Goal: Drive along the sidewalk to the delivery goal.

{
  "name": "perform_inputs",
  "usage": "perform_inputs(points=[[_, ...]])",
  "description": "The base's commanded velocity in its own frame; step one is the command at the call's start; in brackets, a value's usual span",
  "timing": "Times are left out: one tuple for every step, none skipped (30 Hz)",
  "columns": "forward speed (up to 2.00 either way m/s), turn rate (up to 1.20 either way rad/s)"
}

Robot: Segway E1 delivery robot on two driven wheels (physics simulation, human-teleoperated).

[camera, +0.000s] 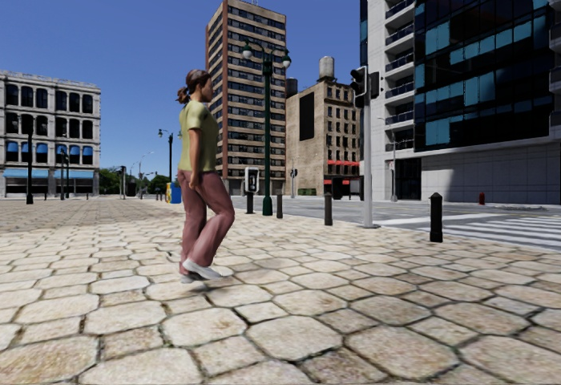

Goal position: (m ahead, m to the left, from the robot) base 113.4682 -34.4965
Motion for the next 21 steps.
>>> perform_inputs(points=[[1.53,0.00],[1.53,0.00],[1.55,0.00],[1.55,0.00],[1.55,0.00],[1.53,0.00],[1.47,0.00],[1.47,0.00],[1.43,0.00],[1.42,0.00],[1.42,0.00],[1.39,-0.10],[1.34,-0.26],[1.31,-0.31],[1.31,-0.31],[1.31,-0.32],[1.30,-0.32],[1.30,-0.32],[1.30,-0.32],[1.30,-0.32],[1.30,-0.32]])
